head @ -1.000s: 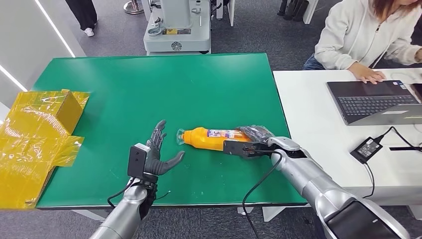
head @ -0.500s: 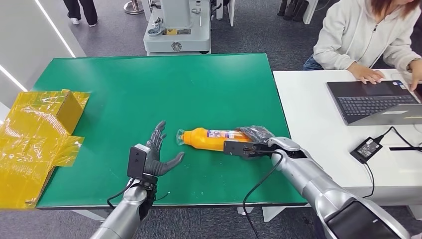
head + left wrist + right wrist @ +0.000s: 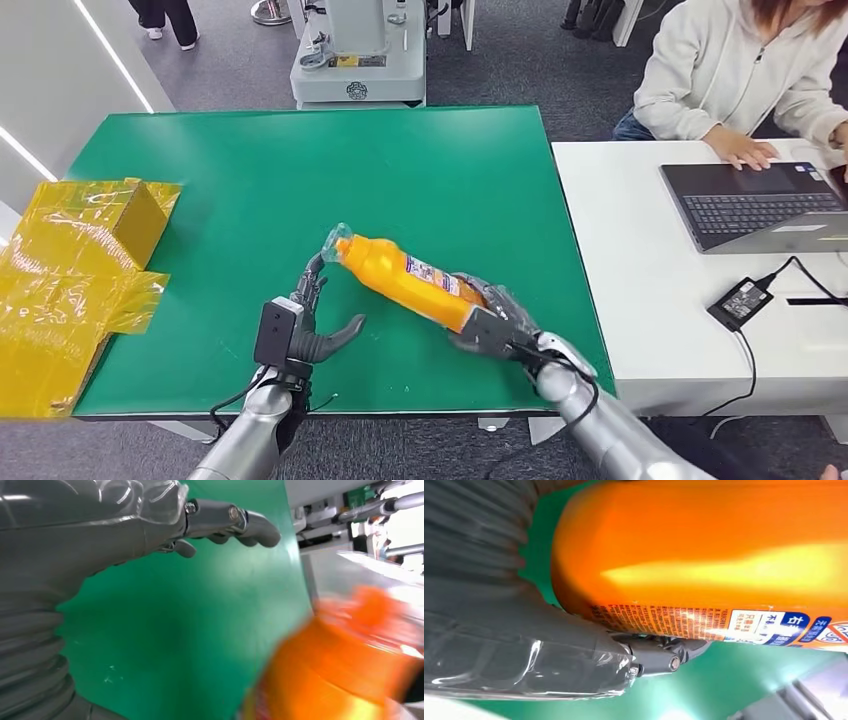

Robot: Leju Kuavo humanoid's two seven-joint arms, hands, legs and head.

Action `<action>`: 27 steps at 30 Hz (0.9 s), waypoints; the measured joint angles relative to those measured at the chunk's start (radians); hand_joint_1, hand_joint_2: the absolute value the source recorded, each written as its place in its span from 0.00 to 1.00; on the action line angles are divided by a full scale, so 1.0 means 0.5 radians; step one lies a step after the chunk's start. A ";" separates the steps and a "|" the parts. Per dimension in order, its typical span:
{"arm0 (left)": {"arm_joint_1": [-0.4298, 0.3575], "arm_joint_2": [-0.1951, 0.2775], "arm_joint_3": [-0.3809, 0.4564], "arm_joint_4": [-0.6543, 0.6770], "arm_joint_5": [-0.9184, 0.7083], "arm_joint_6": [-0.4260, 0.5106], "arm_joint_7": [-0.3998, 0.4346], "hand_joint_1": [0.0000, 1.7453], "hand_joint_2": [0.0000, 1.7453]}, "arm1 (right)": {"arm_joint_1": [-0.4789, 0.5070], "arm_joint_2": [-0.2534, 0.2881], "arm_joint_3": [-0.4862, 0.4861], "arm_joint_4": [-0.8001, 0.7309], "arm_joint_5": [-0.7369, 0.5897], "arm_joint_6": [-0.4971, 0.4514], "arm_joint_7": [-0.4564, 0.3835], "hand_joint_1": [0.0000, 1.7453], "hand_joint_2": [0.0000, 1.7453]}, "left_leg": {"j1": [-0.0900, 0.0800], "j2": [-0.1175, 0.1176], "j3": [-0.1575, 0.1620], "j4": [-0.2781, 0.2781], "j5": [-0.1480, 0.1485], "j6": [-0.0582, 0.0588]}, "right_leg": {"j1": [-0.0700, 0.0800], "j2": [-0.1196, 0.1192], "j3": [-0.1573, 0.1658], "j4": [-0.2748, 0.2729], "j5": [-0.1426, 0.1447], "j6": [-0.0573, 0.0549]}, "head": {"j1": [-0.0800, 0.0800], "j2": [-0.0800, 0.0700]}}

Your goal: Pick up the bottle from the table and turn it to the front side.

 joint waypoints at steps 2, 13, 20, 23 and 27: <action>0.027 0.010 0.013 -0.030 -0.013 0.015 0.008 0.00 1.00 | 0.174 0.014 -0.089 -0.179 -0.049 -0.053 -0.019 1.00 1.00 | 0.000 0.000 -0.001 -0.001 -0.001 0.000 | 0.000 -0.001 -0.001 0.000 -0.002 0.000 | 0.000 0.000; 0.079 0.022 0.038 -0.129 -0.058 0.013 0.039 0.00 1.00 | 0.478 0.027 -0.346 -0.623 -0.066 -0.096 -0.020 1.00 1.00 | -0.001 0.001 -0.001 0.000 -0.001 0.001 | -0.001 -0.001 -0.002 0.000 -0.001 0.000 | 0.000 0.000; 0.102 0.018 0.040 -0.205 -0.059 -0.063 0.110 0.00 1.00 | 0.580 0.027 -0.439 -0.819 -0.004 -0.176 -0.037 1.00 1.00 | -0.001 0.001 -0.001 0.000 -0.001 0.000 | -0.001 0.000 -0.002 0.000 -0.001 0.000 | 0.000 0.000; 0.107 0.022 0.042 -0.271 0.012 -0.251 0.175 0.00 1.00 | 0.599 0.027 -0.472 -0.851 -0.001 -0.194 -0.063 1.00 1.00 | -0.001 0.001 -0.002 0.000 -0.001 0.000 | -0.001 0.000 -0.003 0.000 -0.002 0.000 | 0.000 0.000; 0.045 0.031 0.042 -0.392 0.174 -0.612 0.327 0.00 1.00 | 0.570 0.027 -0.513 -0.877 0.018 -0.203 -0.103 1.00 1.00 | -0.001 0.001 -0.002 0.000 0.000 0.000 | -0.001 0.000 -0.003 0.000 0.000 -0.001 | 0.000 0.000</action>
